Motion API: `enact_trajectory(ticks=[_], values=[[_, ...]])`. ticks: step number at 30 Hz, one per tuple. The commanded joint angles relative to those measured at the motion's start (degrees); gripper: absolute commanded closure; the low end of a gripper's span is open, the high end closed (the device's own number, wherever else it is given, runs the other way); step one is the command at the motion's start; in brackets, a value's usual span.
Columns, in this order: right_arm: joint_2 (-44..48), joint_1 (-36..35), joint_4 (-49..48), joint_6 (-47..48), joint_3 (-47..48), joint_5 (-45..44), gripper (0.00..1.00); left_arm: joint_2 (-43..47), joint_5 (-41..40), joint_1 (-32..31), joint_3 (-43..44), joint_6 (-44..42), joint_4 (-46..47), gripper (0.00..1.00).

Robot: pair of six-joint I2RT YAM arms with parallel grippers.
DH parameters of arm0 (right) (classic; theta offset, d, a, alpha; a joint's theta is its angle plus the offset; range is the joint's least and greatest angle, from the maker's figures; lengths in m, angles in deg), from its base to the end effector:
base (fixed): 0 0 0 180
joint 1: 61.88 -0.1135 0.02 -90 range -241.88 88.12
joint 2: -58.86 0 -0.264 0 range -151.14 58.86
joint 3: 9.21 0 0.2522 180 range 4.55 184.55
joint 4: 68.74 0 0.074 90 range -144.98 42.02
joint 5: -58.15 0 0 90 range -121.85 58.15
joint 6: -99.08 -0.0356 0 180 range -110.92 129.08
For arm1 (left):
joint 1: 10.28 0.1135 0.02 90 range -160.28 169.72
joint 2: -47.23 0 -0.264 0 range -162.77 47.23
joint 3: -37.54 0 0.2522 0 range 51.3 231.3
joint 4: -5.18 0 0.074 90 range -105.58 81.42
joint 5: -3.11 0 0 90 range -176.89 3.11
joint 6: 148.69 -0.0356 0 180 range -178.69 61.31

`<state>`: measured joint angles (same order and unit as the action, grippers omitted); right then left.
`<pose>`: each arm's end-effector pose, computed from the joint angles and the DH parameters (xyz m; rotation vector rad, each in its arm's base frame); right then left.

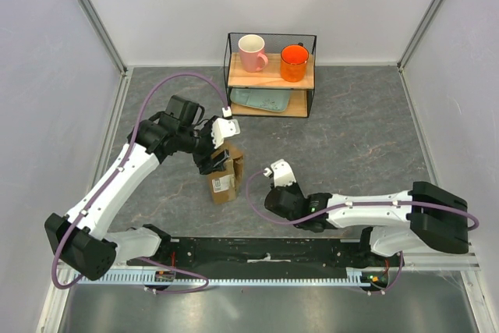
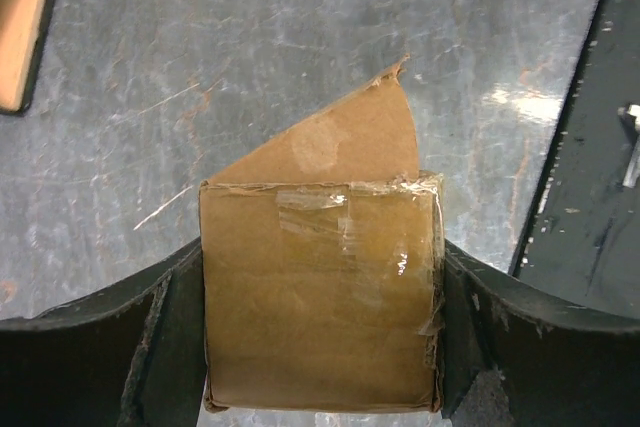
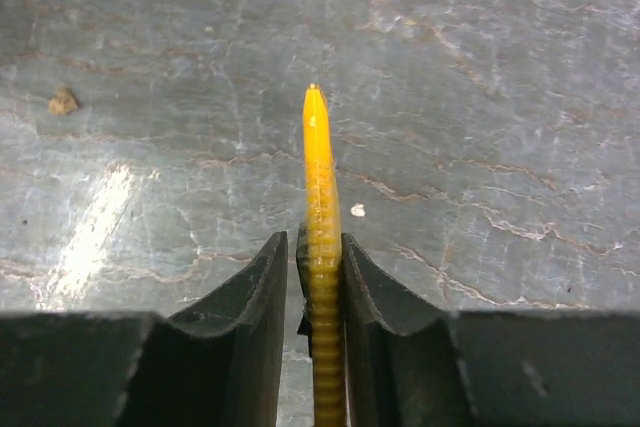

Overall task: Unpack the express box
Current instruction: Place the knife at the center of the board.

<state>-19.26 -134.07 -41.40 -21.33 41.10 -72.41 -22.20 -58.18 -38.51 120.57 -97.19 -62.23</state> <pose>0.0974 0.2276 0.1713 -0.5533 2.1749 0.0310 0.1985 -0.1260 0.3350 1.4996 1.9094 -0.5459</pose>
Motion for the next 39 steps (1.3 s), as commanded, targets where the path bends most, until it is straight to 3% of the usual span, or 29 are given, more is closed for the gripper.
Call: enact_trajectory(ticks=[1,3,5,16,27,39], values=[[4.0,1.3,-10.4,0.5,-2.3,-5.6,0.51,0.8,10.7,-0.2,-2.7,-0.4,-10.4,0.5],[6.2,1.4,-14.9,1.7,-4.3,-5.4,0.33,0.8,13.3,-0.2,-2.7,-1.6,-12.2,0.5],[10.2,1.5,-20.7,3.2,-7.6,-4.0,0.02,0.0,14.9,-0.2,-1.2,-2.2,-14.1,0.5],[20.0,-0.8,-36.0,6.9,-13.2,9.5,0.02,-0.3,16.3,-0.2,0.3,0.4,-11.0,0.5],[16.3,-6.3,-38.0,7.0,-10.9,9.9,0.12,0.1,11.6,-0.2,-1.2,4.0,-6.3,0.52],[10.0,-6.7,-44.3,6.5,-7.5,6.0,0.21,0.3,11.6,-0.2,-1.1,5.5,-5.9,0.52]])
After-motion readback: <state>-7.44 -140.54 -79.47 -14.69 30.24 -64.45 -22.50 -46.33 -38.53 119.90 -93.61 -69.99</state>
